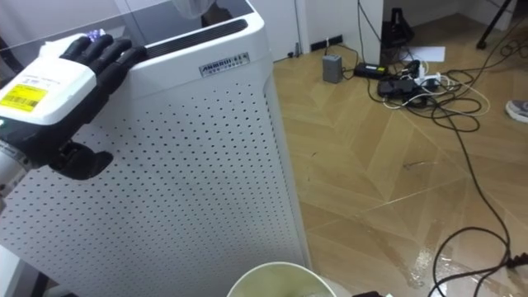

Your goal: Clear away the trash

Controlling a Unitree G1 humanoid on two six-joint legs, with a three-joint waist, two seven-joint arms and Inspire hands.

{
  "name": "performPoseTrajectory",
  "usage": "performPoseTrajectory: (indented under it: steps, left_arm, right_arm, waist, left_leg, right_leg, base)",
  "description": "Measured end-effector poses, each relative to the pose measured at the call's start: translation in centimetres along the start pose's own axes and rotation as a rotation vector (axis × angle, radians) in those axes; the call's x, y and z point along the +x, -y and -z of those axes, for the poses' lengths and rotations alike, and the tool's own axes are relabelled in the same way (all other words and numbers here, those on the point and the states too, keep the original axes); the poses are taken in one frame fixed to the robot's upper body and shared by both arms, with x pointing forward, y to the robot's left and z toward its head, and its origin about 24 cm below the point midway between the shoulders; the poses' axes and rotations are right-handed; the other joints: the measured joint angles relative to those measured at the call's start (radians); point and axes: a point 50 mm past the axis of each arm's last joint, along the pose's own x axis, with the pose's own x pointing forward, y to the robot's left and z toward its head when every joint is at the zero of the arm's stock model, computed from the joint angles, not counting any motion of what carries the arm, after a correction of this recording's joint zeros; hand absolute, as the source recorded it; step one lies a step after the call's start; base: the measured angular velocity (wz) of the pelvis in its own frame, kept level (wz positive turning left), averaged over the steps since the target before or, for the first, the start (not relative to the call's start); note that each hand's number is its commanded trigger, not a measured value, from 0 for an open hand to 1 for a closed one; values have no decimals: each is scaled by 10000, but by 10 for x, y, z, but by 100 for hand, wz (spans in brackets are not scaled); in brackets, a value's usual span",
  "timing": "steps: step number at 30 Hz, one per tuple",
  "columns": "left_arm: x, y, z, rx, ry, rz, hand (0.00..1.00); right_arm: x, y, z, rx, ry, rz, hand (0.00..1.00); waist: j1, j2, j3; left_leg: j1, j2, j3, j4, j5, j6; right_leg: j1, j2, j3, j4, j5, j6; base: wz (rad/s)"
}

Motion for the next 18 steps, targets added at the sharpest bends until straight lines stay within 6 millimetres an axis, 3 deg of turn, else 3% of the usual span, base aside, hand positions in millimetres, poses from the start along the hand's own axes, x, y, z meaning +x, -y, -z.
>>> performPoseTrajectory:
  steps: [18]
  left_arm:
    - [3, -2, 17, -181, -431, 594, 0]
  right_arm:
    - [-1, 4, 4, 49, -386, 311, 100]
  waist:
    - [-35, 43, -30]
  left_leg:
    - [-48, 8, 93, 37, 39, 37]
  right_leg:
    - [-124, -11, 44, 233, -2, 4]
  base:
    - [0]
